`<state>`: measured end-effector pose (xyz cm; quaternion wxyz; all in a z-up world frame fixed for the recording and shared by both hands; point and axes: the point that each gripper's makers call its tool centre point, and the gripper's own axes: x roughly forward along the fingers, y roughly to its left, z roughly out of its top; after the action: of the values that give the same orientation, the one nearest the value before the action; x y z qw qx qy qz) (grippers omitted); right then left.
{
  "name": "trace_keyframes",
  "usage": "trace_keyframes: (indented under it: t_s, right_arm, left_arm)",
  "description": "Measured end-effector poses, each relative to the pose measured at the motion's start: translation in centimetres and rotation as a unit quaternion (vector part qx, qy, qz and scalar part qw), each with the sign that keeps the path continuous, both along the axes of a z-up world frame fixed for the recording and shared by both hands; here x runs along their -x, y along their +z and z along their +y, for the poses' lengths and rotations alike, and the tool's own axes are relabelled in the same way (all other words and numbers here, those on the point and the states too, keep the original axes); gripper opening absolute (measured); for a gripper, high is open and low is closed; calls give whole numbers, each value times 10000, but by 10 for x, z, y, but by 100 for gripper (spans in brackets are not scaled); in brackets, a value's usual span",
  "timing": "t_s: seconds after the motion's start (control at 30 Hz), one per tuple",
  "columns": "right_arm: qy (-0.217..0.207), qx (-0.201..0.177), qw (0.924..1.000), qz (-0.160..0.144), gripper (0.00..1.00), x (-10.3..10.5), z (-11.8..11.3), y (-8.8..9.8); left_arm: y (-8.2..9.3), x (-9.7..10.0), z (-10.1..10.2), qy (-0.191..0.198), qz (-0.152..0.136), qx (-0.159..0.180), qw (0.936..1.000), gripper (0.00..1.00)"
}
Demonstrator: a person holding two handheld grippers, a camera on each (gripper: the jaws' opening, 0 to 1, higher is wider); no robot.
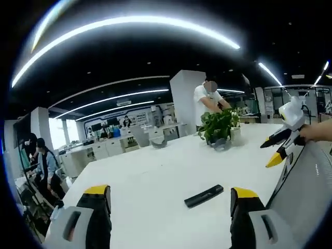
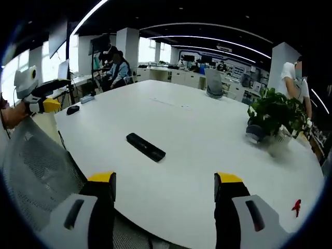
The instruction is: Press the specified remote control buttons in sequence, fully releasing each button before pressing the next.
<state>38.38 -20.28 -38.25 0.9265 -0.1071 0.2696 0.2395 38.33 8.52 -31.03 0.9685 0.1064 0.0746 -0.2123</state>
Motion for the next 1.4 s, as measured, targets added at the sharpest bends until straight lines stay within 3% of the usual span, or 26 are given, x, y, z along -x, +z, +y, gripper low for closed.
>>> trace_keyframes:
  t_s: [0.2, 0.3, 0.4, 0.47, 0.63, 0.87, 1.0, 1.17, 1.4]
  right_arm:
    - [-26, 167, 9998, 105, 79, 1, -1, -5]
    - [5, 297, 9992, 284, 79, 3, 0, -12]
    - [11, 521, 9984, 197, 79, 5, -1, -10]
    - [-30, 566, 9983, 145, 78, 4, -4, -9]
    - [-40, 484, 9986, 188, 78, 2, -5, -9]
    - [378, 393, 9983, 182, 77, 6, 9, -9]
    - [541, 294, 9978, 258, 77, 8, 14, -11]
    - [538, 65, 9985, 98, 76, 6, 11, -4]
    - [520, -127, 9974, 477, 73, 8, 7, -18]
  left_arm:
    - [2, 0, 2, -17, -31, 132, 9999, 99]
    - [-3, -2, 6, 35, 129, 180, 9997, 99]
    - [4, 0, 3, -84, 33, 446, 9990, 98]
    - [2, 1, 3, -68, 49, 384, 9992, 98]
    - [-1, -1, 3, -24, 110, 243, 9996, 98]
    - [-2, -3, 10, 217, 82, 109, 9997, 98]
    - [-9, -7, 13, 377, 250, -30, 9990, 97]
    - [-17, -8, 9, 348, 378, -271, 9983, 98]
    - [-19, -9, 9, 453, 410, -314, 9976, 100]
